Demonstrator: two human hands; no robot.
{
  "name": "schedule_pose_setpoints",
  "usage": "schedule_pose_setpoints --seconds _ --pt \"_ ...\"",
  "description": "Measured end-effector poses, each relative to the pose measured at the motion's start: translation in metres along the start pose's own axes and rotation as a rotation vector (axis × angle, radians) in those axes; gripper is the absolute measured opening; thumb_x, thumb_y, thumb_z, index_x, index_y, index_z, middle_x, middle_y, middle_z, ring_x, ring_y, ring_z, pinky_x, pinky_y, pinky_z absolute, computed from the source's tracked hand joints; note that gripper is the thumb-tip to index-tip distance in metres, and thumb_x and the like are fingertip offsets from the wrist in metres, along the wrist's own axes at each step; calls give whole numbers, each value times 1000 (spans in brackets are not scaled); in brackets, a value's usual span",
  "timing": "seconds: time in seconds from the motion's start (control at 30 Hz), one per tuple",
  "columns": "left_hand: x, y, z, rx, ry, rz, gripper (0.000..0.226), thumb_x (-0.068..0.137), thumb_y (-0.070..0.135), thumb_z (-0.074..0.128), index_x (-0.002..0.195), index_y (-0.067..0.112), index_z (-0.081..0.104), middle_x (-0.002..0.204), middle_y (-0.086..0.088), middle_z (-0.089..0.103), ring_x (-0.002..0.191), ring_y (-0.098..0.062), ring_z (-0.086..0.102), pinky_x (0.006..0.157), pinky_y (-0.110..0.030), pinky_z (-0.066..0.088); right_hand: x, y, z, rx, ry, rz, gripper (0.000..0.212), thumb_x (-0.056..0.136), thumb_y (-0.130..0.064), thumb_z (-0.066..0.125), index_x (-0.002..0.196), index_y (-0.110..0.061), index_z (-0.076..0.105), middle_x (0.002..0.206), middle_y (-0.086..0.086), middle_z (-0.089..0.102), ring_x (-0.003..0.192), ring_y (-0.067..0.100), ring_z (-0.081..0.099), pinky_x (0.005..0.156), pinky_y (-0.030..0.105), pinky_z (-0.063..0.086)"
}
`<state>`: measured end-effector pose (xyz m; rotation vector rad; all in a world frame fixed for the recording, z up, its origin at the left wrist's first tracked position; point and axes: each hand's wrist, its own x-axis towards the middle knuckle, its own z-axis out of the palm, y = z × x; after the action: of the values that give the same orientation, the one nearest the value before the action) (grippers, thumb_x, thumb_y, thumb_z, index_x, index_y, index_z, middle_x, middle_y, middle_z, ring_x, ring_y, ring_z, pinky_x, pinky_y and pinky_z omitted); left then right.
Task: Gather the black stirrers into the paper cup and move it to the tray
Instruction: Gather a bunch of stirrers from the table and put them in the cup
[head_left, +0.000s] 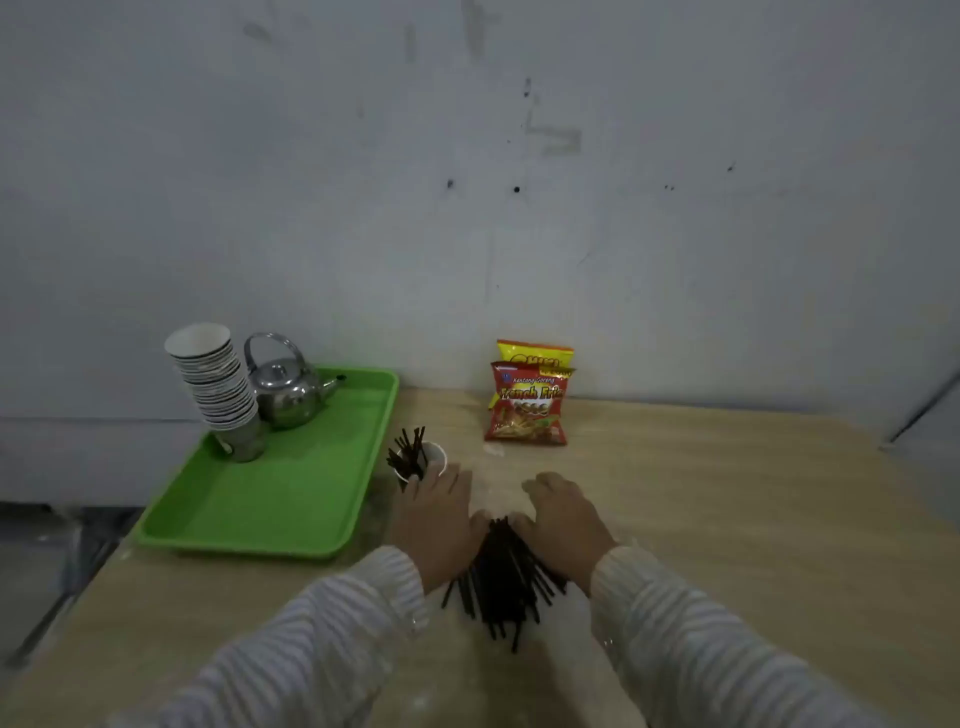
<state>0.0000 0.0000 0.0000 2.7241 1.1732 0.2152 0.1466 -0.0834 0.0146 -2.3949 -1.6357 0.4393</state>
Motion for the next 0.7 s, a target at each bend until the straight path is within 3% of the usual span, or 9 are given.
schedule_pose_setpoints --seconds 0.13,0.3,0.7 --pt "-26 -12 39 8 -166 -52 57 93 43 34 141 14 28 152 -7 30 141 -25 19 113 -43 19 -8 3 38 -32 -163 85 53 91 -43 44 135 -13 40 144 9 38 129 29 35 106 40 37" --pt "-41 -24 64 13 -290 -73 60 94 40 34 146 14 20 157 -7 20 144 -26 11 117 -43 13 -12 -3 66 -94 -218 77 52 92 -45 41 134 -14 42 139 8 44 126 28 39 105 40 35" --pt "-46 -37 87 25 -295 23 57 94 32 33 147 17 20 159 -6 12 146 -26 3 117 -41 7 -11 -22 101 -86 -186 118 48 93 -39 40 133 -12 39 135 10 47 124 28 39 104 40 32"
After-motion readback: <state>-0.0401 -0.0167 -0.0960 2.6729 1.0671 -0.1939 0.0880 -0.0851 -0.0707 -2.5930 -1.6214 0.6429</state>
